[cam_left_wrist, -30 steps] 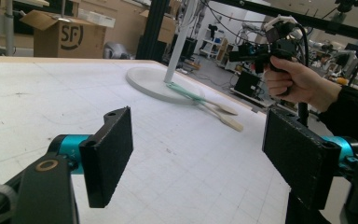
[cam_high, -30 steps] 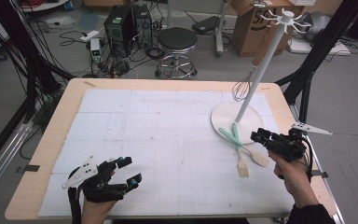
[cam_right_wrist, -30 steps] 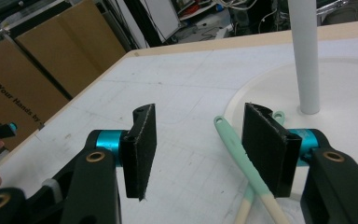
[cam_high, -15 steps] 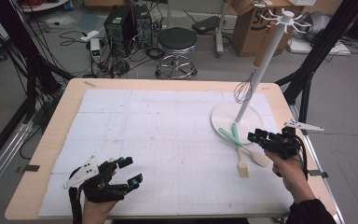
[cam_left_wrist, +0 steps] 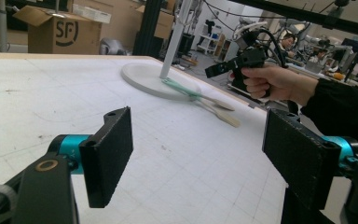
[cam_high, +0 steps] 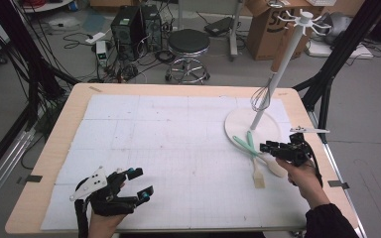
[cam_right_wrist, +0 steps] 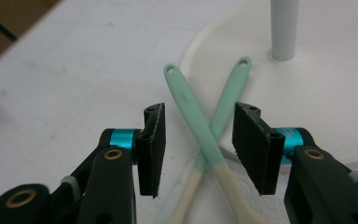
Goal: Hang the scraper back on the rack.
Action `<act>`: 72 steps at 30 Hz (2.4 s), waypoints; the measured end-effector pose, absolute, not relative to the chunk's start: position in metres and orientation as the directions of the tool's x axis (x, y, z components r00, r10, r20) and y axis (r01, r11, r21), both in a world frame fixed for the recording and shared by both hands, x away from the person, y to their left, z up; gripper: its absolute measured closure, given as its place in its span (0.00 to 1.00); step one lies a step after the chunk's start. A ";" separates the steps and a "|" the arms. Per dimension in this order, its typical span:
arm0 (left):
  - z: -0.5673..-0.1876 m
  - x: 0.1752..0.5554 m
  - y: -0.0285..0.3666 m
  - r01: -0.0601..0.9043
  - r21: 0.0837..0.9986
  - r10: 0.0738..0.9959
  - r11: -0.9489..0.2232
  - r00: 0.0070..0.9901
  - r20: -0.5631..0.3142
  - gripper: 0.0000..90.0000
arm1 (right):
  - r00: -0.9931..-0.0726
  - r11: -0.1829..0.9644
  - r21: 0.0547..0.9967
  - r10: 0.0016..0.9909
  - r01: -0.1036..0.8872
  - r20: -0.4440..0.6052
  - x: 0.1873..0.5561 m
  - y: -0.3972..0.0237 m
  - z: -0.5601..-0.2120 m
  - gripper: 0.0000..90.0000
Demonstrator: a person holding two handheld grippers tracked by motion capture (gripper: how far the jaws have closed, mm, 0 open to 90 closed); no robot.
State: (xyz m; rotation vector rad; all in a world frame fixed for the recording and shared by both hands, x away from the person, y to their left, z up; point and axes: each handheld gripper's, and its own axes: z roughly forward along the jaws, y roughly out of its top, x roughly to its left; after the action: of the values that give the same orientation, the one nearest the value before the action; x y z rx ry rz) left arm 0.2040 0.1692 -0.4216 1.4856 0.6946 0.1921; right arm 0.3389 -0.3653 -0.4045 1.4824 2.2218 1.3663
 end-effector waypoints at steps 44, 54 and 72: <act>-0.422 0.206 0.169 0.296 0.949 0.517 0.112 0.798 -0.310 0.28 | -0.581 0.395 0.598 0.801 0.697 0.148 0.356 -0.340 -0.423 0.76; -0.422 0.206 0.168 0.296 0.949 0.516 0.112 0.799 -0.310 0.28 | -0.546 0.331 0.558 0.792 0.761 0.275 0.365 -0.352 -0.428 0.78; -0.422 0.206 0.169 0.295 0.948 0.518 0.116 0.797 -0.311 0.28 | -0.543 0.302 0.549 0.763 0.779 0.350 0.369 -0.357 -0.431 0.89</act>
State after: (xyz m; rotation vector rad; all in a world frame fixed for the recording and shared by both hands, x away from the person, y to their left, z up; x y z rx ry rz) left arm 0.2062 0.1689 -0.4221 1.4809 0.6918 0.1837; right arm 0.3688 -0.3571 -0.4312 1.5131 2.5534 1.0980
